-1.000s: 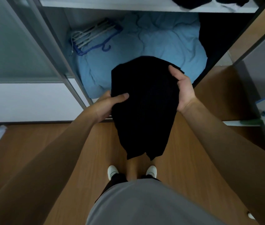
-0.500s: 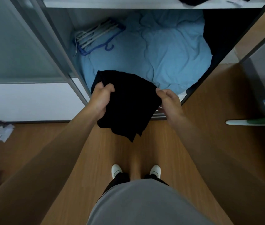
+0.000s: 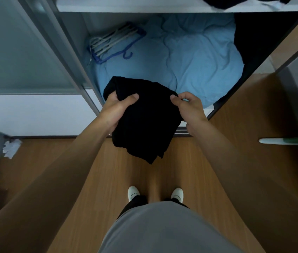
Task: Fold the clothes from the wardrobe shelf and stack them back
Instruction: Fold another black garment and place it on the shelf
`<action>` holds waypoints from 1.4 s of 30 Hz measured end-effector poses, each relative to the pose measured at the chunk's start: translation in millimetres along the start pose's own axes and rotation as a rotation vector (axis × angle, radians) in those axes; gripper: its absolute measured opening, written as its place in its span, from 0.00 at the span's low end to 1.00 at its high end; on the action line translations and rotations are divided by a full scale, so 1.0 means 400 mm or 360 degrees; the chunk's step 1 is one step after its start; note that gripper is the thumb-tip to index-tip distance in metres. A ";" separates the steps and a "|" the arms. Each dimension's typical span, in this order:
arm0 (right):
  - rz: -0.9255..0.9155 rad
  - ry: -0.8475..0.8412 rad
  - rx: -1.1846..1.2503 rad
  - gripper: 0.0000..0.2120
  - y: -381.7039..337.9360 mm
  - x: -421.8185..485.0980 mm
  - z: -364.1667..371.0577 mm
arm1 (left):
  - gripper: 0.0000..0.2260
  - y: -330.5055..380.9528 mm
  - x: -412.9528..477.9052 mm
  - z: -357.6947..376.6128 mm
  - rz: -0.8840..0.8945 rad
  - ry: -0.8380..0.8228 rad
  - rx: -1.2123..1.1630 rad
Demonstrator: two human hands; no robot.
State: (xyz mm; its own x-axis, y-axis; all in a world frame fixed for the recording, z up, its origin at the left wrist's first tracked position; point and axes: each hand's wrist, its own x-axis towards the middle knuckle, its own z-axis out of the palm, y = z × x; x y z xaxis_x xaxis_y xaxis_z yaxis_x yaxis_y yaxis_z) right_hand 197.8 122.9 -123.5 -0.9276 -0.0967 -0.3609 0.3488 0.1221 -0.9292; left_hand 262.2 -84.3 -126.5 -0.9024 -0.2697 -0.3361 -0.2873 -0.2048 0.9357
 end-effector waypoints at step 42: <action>-0.0394 -0.0182 -0.1825 0.15 -0.037 0.026 -0.022 | 0.30 0.118 0.092 0.066 -0.0023 0.0035 -0.0107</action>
State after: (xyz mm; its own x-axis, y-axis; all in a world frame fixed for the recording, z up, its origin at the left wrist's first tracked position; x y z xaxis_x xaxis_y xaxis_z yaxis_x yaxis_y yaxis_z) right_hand 181.7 128.8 -112.9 -0.9153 -0.3236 -0.2400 -0.2179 0.8986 -0.3809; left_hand 206.8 -78.9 -92.0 -0.8908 -0.2870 -0.3524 -0.2771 -0.2715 0.9217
